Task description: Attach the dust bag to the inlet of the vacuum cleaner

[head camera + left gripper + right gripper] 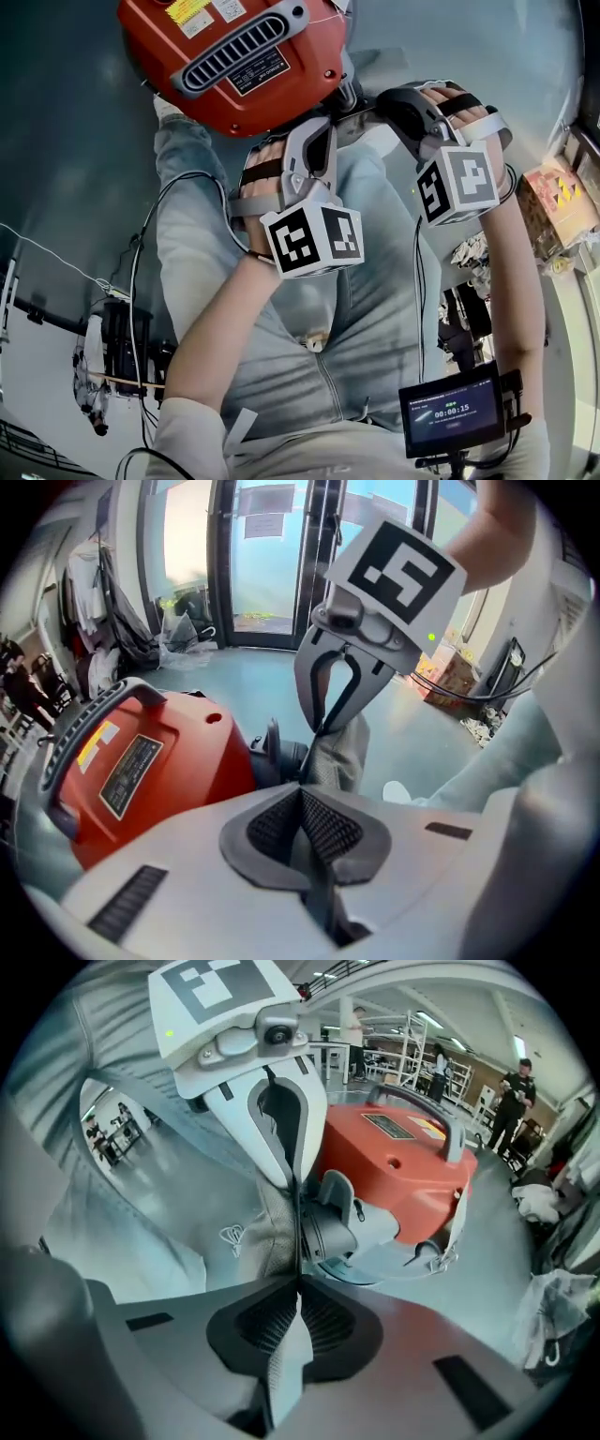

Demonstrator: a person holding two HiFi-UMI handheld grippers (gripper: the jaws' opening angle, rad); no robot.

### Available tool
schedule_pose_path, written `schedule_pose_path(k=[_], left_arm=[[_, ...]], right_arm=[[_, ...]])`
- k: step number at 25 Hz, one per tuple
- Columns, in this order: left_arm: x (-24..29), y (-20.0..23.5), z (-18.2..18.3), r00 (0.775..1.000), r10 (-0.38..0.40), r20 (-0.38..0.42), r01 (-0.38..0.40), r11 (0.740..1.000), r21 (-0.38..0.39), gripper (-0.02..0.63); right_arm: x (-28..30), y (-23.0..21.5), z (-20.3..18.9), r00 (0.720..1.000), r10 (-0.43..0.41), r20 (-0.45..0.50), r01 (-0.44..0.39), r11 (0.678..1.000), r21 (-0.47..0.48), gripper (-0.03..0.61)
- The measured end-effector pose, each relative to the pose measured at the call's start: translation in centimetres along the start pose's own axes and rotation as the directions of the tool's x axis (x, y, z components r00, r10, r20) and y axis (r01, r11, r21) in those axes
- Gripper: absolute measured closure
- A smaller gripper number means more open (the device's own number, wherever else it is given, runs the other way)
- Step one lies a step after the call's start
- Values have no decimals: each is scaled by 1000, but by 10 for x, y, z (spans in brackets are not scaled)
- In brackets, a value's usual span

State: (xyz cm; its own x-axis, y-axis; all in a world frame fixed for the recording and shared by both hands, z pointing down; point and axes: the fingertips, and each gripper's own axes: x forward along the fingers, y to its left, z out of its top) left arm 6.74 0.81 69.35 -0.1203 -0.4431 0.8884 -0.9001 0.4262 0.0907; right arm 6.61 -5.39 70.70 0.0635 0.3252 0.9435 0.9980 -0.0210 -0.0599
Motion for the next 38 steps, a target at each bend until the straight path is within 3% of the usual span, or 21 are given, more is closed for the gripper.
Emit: schedule_pose_path(k=[3, 6, 11, 15, 17, 20, 23, 25, 33, 36, 37, 38], left_arm=[[3, -2, -8, 1000, 17, 0, -17, 999, -37, 607], [5, -7, -26, 999, 27, -29, -28, 999, -36, 607], [-2, 0, -8, 998, 56, 11, -55, 998, -30, 607], [5, -1, -23, 997, 71, 18, -69, 995, -77, 607], [11, -2, -28, 998, 55, 5, -54, 991, -119, 607], [15, -4, -28, 1000, 11, 2, -10, 988, -155, 606], [11, -5, -34, 999, -32, -6, 31, 990, -135, 604], [9, -1, -36, 999, -48, -19, 45, 993, -113, 604], [-29, 13, -43, 992, -104, -69, 102, 994, -38, 589], [-54, 27, -32, 993, -122, 0, 121, 990, -74, 589], [-61, 34, -27, 993, -118, 25, 120, 989, -88, 589], [-67, 41, -22, 993, -110, 40, 114, 989, -98, 590]], right_arm=[[-6, -7, 8, 999, -40, -35, 38, 998, -58, 563], [-15, -11, 29, 995, -96, -11, 94, 990, -102, 563], [-8, -8, 9, 997, -80, 23, 79, 997, 16, 563], [-13, -10, 24, 993, -111, -35, 107, 989, -107, 563], [-14, -8, 28, 992, -127, -4, 126, 986, -105, 563], [-13, -4, 25, 994, -104, 45, 106, 994, -31, 561], [-7, -4, 27, 997, -51, 56, 49, 998, 39, 561], [-6, -12, 27, 995, -62, 79, 57, 997, 60, 509], [-50, -24, 21, 986, -109, 126, 79, 971, 226, 508], [-67, -32, 24, 971, -171, 167, 103, 930, 353, 508], [-73, -34, 24, 961, -208, 185, 111, 895, 431, 508], [-78, -33, 19, 947, -256, 193, 119, 839, 530, 508]])
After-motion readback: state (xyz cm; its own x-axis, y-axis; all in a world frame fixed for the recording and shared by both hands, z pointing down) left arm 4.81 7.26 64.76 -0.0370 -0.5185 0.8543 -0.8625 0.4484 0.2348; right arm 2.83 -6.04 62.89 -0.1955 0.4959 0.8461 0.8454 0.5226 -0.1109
